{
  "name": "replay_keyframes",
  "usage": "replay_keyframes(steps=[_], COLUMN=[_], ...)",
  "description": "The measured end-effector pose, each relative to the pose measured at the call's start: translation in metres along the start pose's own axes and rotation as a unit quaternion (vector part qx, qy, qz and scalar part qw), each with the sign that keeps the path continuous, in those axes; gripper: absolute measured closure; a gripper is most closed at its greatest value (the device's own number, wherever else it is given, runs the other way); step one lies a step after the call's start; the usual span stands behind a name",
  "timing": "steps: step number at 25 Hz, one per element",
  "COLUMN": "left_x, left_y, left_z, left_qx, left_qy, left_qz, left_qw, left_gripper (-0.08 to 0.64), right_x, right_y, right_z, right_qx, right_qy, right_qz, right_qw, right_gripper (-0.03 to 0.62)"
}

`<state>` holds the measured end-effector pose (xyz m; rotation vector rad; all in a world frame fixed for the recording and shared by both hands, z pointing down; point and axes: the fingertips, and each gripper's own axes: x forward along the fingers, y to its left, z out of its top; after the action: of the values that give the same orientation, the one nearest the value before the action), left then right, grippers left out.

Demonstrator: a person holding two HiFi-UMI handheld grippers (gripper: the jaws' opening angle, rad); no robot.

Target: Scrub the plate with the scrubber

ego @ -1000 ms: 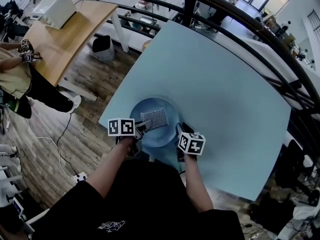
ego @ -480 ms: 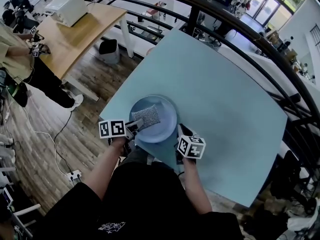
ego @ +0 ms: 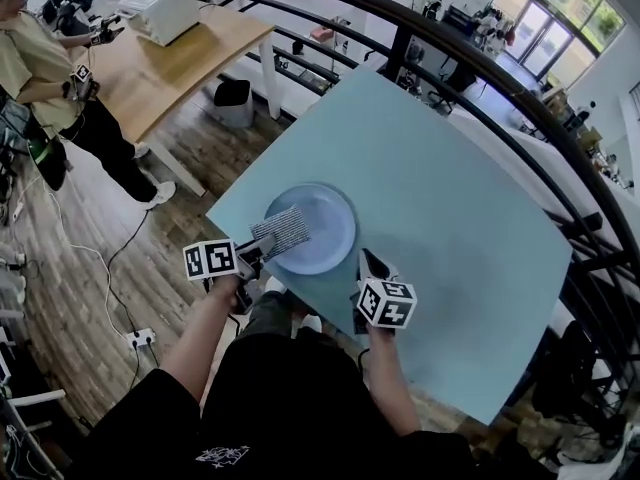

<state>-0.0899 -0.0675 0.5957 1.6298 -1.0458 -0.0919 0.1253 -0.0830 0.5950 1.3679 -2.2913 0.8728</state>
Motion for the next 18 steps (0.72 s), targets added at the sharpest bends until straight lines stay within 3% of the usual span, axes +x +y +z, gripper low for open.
replay_keyframes(steps=[13, 18], left_x=[-0.044, -0.054], left_y=[-0.01, -0.016], left_z=[-0.003, 0.002], left_qx=[0.003, 0.024], left_qy=[-0.055, -0.071], left_qz=[0.001, 0.005], left_qw=[0.9985, 0.9971], left_gripper=[0.476, 0.476], right_x=[-0.027, -0.034], right_y=[0.026, 0.033], right_z=[0.038, 0.049], right_qx=[-0.027, -0.047], right_qy=[-0.052, -0.067], right_qz=[0.042, 0.041], right_qw=[0.997, 0.996], right_gripper=[0.586, 0.586])
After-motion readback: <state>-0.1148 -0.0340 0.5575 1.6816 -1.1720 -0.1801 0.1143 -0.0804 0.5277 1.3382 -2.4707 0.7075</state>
